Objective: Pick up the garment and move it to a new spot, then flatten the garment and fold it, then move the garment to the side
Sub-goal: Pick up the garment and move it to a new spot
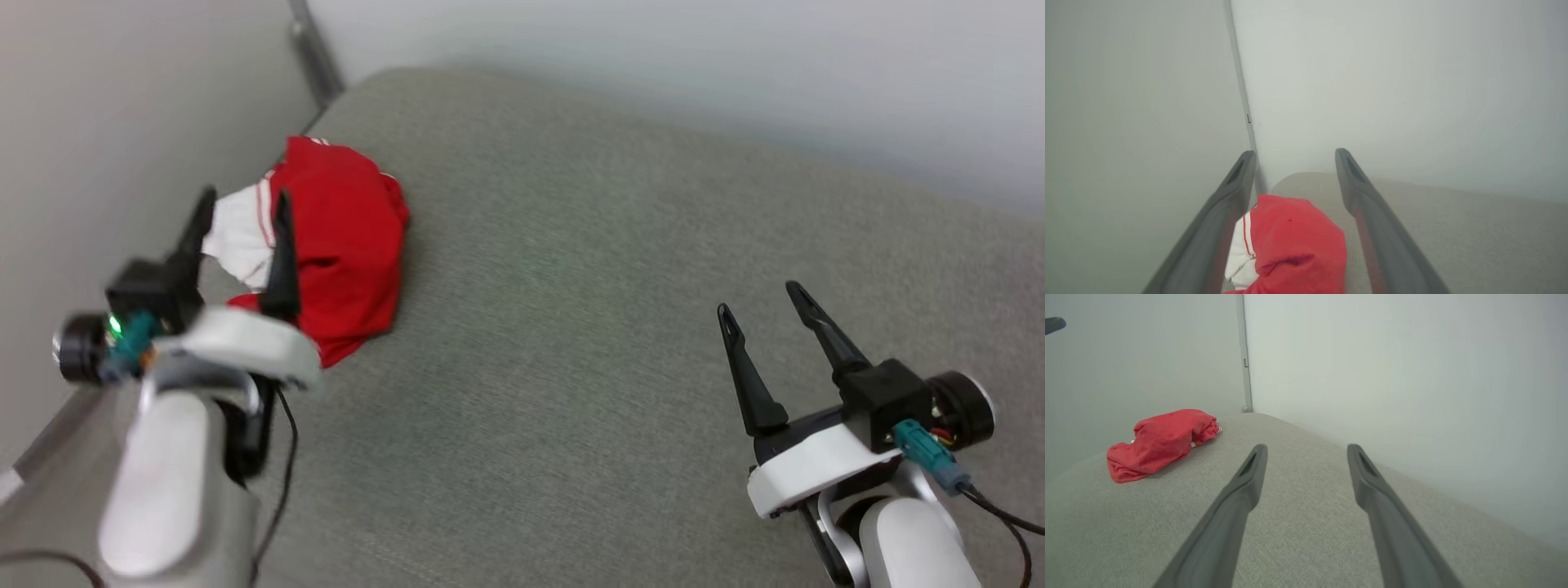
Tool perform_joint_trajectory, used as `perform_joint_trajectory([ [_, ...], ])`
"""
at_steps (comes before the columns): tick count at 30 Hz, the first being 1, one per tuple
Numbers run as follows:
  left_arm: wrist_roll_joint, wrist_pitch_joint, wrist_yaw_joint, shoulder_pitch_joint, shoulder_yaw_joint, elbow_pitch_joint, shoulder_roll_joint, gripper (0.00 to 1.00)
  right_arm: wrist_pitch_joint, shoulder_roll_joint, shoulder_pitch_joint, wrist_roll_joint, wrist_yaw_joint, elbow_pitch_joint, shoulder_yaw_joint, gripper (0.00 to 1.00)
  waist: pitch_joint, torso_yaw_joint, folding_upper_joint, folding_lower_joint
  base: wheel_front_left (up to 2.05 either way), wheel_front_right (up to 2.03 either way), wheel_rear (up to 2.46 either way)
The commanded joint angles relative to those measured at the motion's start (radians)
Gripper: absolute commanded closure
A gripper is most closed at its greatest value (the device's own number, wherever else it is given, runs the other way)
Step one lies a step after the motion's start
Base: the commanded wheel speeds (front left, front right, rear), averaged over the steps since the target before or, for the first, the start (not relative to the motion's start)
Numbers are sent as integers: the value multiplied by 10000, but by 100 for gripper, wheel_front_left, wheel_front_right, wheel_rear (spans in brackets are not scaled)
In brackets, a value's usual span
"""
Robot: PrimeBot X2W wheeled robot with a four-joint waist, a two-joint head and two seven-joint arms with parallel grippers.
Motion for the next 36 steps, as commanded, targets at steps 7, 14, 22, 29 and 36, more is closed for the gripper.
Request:
perform_joint_trajectory([
  [7, -552, 3336, -242, -2612, 490, 553, 1382, 0, 158, -355, -825, 14, -10, -502, 71, 0, 2079, -1679, 0, 0, 0, 0, 0],
  [14, -1621, 7077, -377, -3728, 1072, 1650, 2338, 0, -12, -499, -1436, 169, -10, -543, 114, 0, 3390, -2434, 0, 0, 0, 0, 0],
  [22, -2478, 9082, -253, -3563, 1863, 3407, 3219, 0, -357, -500, -2090, 341, -10, -165, 381, 0, 4114, -3108, 0, 0, 0, 0, 0],
  [29, -2848, 9759, 102, -2893, 2207, 4674, 3144, 0, -543, -560, -2342, 438, -10, 129, 450, 0, 4254, -3339, 0, 0, 0, 0, 0],
  [36, -2563, 9024, 193, -2936, 1962, 4883, 3166, 100, -598, -560, -2206, 259, -10, 392, 398, 0, 3784, -3167, 0, 0, 0, 0, 0],
])
